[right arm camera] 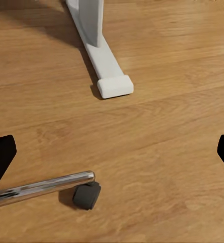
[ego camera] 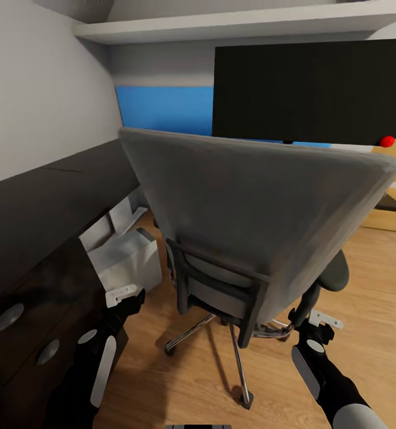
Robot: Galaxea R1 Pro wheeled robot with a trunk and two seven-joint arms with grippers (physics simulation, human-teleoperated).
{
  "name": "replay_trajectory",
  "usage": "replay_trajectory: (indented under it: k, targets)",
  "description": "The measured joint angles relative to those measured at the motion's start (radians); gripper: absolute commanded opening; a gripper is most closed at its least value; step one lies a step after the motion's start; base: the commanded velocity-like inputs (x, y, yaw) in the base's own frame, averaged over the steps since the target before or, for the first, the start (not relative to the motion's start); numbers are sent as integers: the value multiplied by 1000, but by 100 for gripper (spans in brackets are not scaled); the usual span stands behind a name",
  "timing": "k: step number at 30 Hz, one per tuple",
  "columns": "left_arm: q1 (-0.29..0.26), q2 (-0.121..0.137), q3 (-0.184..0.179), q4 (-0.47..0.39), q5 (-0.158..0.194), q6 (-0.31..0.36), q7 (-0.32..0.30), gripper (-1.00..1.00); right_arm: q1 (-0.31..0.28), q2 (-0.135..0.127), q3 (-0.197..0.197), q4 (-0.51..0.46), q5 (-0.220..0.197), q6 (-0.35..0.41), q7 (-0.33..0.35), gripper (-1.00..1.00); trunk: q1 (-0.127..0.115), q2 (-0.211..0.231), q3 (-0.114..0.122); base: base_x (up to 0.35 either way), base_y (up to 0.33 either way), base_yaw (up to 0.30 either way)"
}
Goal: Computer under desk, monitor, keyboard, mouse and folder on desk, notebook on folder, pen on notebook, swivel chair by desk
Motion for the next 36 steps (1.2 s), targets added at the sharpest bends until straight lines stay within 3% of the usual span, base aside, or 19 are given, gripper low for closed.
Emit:
replay_trajectory:
  k: [9,16,36]
  targets:
    - [0,0,0,11,0,0,0,100,0,0,-1,-8,1,0,-1,100,0,0,14,-12,0,0]
    - [0,1,-32,31,-1,-1,0,100,1,-2,-4,-38,0,1,-3,100,0,0,25,-182,0,0]
    - [0,0,-34,40,-1,-3,0,100,1,-5,-23,-38,0,1,-7,100,0,0,36,-5,0,0]
